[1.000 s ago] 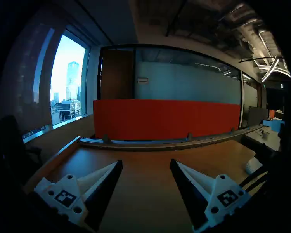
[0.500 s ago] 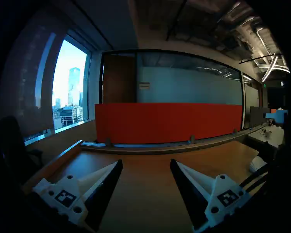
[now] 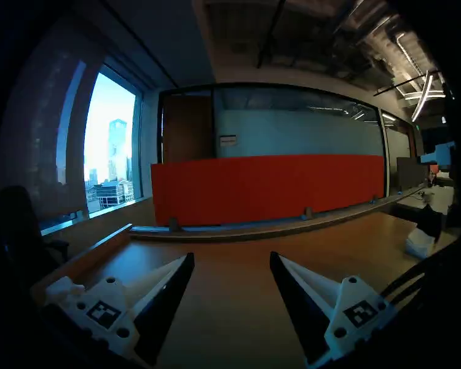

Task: Fold towel

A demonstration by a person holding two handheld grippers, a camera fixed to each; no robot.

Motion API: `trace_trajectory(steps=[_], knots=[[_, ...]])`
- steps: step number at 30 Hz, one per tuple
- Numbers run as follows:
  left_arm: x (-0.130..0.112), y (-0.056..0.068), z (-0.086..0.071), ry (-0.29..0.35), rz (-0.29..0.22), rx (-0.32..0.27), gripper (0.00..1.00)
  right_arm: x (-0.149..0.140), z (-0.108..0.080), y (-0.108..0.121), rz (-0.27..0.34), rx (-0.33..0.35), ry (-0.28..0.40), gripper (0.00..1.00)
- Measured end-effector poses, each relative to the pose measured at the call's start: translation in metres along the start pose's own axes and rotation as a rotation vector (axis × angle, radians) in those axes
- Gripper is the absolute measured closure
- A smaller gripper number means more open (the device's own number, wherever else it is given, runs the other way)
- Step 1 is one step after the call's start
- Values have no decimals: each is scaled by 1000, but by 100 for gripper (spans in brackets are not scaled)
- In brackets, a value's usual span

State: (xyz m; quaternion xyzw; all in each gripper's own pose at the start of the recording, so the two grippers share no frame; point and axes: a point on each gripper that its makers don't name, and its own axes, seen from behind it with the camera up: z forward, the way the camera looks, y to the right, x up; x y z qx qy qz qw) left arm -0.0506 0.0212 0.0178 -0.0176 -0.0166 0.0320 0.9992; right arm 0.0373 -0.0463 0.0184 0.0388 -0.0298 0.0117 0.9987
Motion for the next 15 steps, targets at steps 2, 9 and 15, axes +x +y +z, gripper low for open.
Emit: trace_trajectory(steps=[2, 9, 15], knots=[[-8, -2, 0, 4, 3, 3, 9, -4, 0, -1, 5, -5, 3, 1], [-38, -11, -1, 20, -6, 4, 9, -21, 0, -2, 10, -22, 11, 1], [-62, -17, -2, 32, 2, 13, 9, -39, 0, -4, -9, -27, 5, 1]])
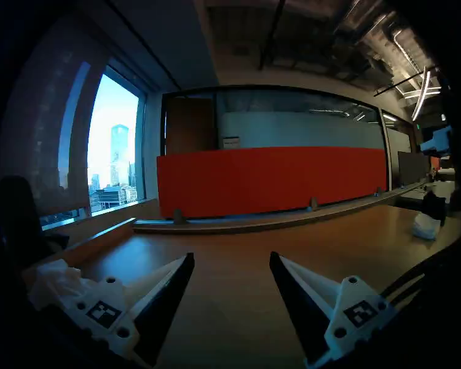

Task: Fold towel

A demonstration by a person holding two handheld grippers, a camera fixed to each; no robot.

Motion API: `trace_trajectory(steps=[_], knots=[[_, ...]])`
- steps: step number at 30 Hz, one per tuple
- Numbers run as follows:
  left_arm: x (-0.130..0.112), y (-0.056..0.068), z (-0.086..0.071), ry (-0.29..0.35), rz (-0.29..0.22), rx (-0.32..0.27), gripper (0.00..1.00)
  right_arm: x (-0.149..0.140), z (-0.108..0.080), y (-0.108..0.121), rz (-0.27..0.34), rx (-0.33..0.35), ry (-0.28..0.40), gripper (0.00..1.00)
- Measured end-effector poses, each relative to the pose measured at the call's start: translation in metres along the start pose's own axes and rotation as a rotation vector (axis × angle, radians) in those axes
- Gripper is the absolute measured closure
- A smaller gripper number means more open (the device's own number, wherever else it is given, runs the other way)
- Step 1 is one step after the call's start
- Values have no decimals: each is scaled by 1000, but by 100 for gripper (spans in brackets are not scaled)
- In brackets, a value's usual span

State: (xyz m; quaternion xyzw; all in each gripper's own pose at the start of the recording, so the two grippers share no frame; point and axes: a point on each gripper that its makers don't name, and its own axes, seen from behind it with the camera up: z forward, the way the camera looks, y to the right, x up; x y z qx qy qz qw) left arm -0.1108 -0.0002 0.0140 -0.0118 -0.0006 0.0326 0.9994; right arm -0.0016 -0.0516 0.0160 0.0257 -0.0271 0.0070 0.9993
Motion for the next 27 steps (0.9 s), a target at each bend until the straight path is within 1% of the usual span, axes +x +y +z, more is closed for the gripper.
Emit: trace_trajectory(steps=[3, 9, 17, 23, 27], knots=[[-11, 0, 0, -4, -9, -1, 9, -5, 0, -2, -6, -6, 4, 1], [-19, 1, -1, 11, -20, -2, 9, -14, 1, -4, -21, -7, 1, 0], [-29, -7, -1, 13, -22, 12, 10, -22, 3, -6, -21, -5, -1, 1], [-31, -8, 0, 15, -41, 11, 9, -23, 4, -8, -21, -3, 0, 1], [-32, -11, 0, 15, -50, 18, 10, -23, 4, -9, -25, -2, 2, 1]])
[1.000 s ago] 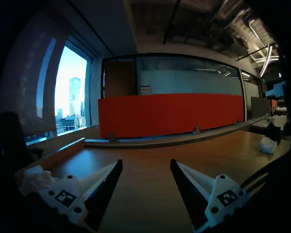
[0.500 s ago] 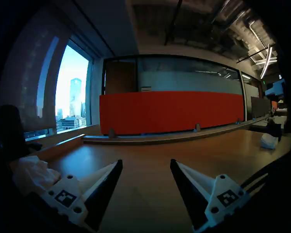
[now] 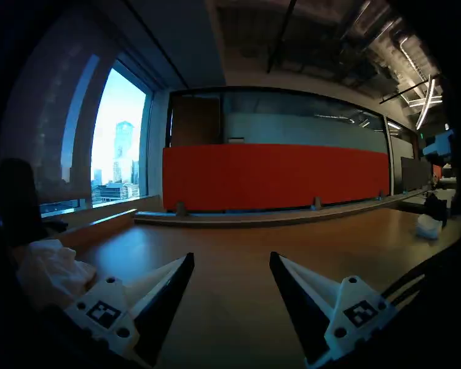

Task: Fold towel

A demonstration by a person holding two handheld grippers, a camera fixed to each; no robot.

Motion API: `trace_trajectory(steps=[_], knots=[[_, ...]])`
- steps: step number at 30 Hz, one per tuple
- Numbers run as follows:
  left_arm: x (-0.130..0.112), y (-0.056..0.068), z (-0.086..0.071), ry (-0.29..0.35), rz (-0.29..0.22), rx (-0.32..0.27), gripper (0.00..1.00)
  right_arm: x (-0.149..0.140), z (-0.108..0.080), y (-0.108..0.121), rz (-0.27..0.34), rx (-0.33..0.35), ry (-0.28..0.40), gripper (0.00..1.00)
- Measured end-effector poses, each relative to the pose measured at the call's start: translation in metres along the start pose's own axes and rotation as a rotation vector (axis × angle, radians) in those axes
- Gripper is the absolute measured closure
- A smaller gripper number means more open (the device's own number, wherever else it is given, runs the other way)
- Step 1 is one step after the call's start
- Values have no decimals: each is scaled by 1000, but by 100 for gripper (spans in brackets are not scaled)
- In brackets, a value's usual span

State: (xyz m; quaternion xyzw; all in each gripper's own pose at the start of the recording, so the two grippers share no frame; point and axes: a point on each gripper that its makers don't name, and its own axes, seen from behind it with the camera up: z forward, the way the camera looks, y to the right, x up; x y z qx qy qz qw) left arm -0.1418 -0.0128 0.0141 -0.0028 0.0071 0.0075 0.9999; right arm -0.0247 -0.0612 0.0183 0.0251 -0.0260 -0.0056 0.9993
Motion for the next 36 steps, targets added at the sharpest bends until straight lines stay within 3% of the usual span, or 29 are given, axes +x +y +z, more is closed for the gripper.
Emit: trace_trajectory(steps=[18, 36], knots=[[-3, -2, 0, -5, -6, 7, 9, 9, 3, 5, 14, 6, 23, 0], [-6, -1, 0, -4, -7, 7, 9, 19, 12, 33, 1, -7, 98, 1]])
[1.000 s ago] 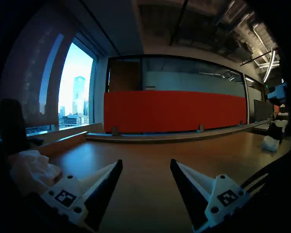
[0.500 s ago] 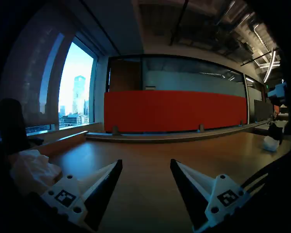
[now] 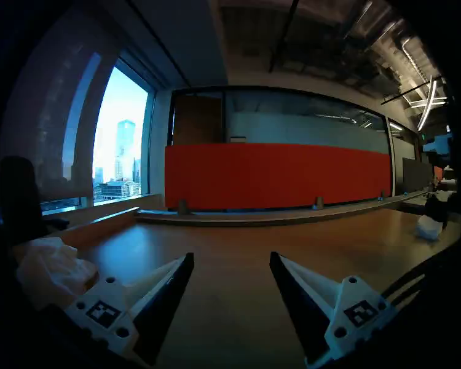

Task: Fold towel

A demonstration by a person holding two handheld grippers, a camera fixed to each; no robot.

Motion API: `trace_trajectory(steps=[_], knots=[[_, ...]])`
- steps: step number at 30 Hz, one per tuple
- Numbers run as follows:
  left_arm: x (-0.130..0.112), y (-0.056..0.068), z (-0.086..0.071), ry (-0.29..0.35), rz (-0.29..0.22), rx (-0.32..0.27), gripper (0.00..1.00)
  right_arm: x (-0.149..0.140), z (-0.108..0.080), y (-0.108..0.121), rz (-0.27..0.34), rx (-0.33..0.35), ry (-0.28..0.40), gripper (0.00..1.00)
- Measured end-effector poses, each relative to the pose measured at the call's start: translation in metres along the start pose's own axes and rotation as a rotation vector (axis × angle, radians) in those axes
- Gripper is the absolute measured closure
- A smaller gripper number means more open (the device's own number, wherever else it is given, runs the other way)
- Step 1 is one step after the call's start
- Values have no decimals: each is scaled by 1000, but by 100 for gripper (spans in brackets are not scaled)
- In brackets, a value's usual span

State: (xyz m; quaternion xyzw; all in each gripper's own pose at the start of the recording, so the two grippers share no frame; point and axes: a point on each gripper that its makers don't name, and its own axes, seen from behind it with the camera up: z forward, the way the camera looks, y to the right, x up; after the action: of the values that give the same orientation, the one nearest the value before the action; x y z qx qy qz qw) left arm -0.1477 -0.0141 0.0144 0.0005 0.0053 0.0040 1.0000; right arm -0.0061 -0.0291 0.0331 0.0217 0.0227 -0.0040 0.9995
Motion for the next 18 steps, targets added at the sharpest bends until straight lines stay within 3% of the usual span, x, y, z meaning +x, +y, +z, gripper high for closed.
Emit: trace_trajectory(steps=[18], knots=[[0, 2, 1, 0, -1, 0, 9, -50, -8, 15, 44, -11, 18, 1]])
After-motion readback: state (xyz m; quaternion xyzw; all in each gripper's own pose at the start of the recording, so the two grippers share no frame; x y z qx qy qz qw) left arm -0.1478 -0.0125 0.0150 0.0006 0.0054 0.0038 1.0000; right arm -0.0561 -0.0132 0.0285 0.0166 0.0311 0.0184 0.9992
